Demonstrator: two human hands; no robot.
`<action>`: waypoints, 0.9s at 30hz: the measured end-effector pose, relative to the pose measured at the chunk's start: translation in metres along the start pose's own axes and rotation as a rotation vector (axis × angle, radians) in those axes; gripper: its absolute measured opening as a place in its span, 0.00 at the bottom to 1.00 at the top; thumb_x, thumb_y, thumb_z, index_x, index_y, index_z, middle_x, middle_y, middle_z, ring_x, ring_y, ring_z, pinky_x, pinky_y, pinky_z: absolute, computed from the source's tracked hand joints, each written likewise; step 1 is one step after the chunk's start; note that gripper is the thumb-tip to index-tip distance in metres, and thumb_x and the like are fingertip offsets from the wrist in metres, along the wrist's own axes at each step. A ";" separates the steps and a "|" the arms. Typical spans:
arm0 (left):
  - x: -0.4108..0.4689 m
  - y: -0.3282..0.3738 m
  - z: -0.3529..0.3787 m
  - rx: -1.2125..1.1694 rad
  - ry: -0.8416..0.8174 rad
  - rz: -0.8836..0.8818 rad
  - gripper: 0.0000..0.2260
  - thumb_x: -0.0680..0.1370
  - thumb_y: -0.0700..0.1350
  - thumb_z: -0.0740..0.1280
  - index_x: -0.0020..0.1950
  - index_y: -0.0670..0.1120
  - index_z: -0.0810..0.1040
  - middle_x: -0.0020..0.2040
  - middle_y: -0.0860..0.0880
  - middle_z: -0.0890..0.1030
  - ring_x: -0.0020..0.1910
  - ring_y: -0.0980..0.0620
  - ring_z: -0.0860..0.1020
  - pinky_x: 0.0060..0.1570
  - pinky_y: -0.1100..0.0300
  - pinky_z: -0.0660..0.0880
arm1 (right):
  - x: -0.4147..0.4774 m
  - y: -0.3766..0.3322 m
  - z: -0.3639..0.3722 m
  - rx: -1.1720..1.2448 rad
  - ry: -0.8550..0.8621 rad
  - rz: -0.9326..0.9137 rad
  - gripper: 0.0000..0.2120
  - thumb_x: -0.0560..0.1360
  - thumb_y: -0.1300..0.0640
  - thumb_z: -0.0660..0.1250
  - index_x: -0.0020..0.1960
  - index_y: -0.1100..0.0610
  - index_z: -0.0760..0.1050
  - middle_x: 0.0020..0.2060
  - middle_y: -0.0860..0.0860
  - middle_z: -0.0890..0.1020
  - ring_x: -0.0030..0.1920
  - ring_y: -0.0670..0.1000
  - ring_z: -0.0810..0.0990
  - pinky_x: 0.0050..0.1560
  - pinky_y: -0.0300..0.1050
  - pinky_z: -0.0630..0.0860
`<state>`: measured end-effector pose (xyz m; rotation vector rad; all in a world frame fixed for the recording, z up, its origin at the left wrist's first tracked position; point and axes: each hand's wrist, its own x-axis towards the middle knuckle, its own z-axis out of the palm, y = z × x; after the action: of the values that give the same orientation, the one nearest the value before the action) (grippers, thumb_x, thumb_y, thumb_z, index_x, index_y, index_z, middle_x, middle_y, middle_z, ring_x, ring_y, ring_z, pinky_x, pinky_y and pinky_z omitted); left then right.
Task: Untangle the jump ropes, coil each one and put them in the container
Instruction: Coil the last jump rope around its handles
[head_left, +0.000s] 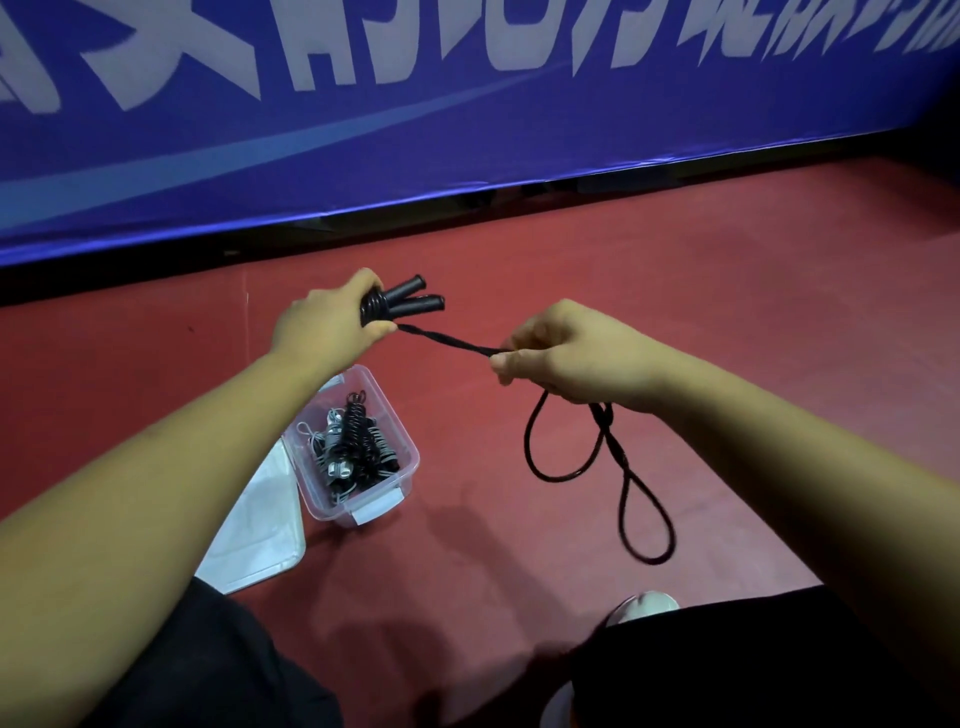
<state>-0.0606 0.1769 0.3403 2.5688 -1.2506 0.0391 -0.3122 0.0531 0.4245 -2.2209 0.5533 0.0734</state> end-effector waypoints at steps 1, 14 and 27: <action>-0.002 0.003 0.001 0.043 -0.010 0.019 0.19 0.76 0.59 0.69 0.60 0.52 0.68 0.48 0.41 0.81 0.47 0.36 0.80 0.41 0.50 0.73 | -0.001 -0.005 0.000 -0.044 0.019 -0.039 0.11 0.78 0.51 0.69 0.43 0.57 0.83 0.24 0.46 0.67 0.25 0.46 0.65 0.26 0.37 0.62; -0.042 0.058 0.027 0.177 -0.354 0.328 0.26 0.67 0.74 0.66 0.60 0.63 0.71 0.50 0.55 0.82 0.53 0.48 0.80 0.44 0.57 0.75 | 0.005 -0.012 -0.018 -0.018 0.208 -0.157 0.08 0.78 0.55 0.70 0.44 0.57 0.85 0.27 0.52 0.76 0.26 0.45 0.67 0.28 0.39 0.65; -0.045 0.070 0.004 -0.115 -0.523 0.521 0.12 0.73 0.55 0.72 0.53 0.57 0.73 0.32 0.56 0.75 0.33 0.56 0.74 0.34 0.59 0.68 | 0.027 0.031 -0.049 -0.226 0.376 -0.091 0.09 0.78 0.54 0.69 0.48 0.60 0.84 0.40 0.59 0.84 0.39 0.58 0.80 0.42 0.49 0.76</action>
<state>-0.1431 0.1700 0.3469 2.1509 -2.0088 -0.6117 -0.3070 -0.0101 0.4282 -2.4942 0.6712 -0.3518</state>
